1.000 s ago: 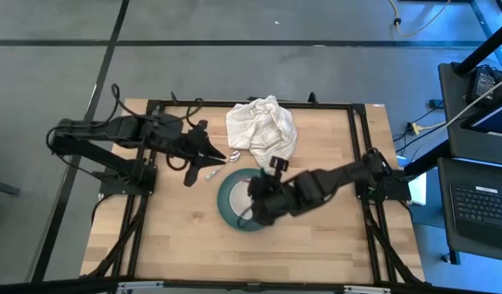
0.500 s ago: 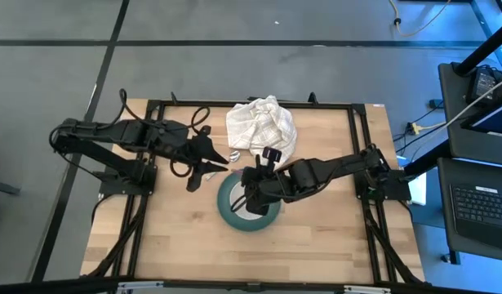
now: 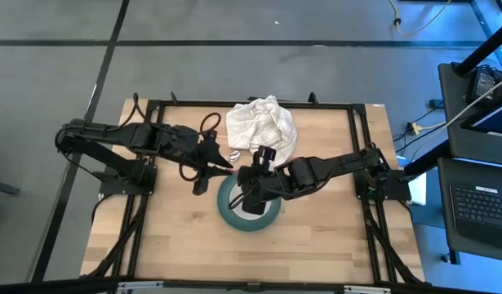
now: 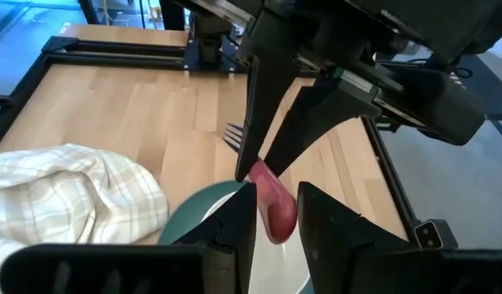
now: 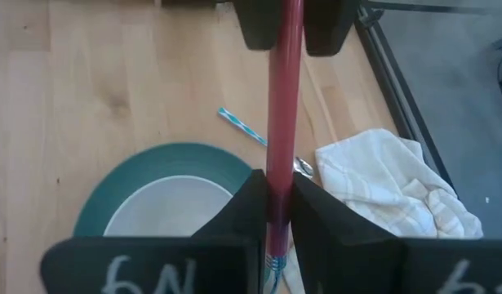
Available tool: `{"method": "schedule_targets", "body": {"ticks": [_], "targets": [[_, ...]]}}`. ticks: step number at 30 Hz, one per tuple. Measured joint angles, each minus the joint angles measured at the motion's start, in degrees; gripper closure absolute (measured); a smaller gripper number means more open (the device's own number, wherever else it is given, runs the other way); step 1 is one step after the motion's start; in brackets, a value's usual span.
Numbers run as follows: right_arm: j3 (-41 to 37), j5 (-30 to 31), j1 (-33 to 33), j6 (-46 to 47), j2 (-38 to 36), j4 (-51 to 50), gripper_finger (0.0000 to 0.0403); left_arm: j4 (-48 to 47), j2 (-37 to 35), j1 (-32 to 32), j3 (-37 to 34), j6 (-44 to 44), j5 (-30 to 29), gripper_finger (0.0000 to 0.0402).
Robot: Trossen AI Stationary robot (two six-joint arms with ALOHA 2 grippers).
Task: Set table place
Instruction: Move the pink fork to the left of the green plate on the table
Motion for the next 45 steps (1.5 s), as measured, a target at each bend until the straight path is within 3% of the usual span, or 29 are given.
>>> {"method": "schedule_targets", "body": {"ticks": [45], "targets": [[-0.04,0.22,-0.15,-1.60,0.00,3.82,0.0362,-3.04,0.03,0.02,0.04,-0.61,-2.51,0.0317]]}}
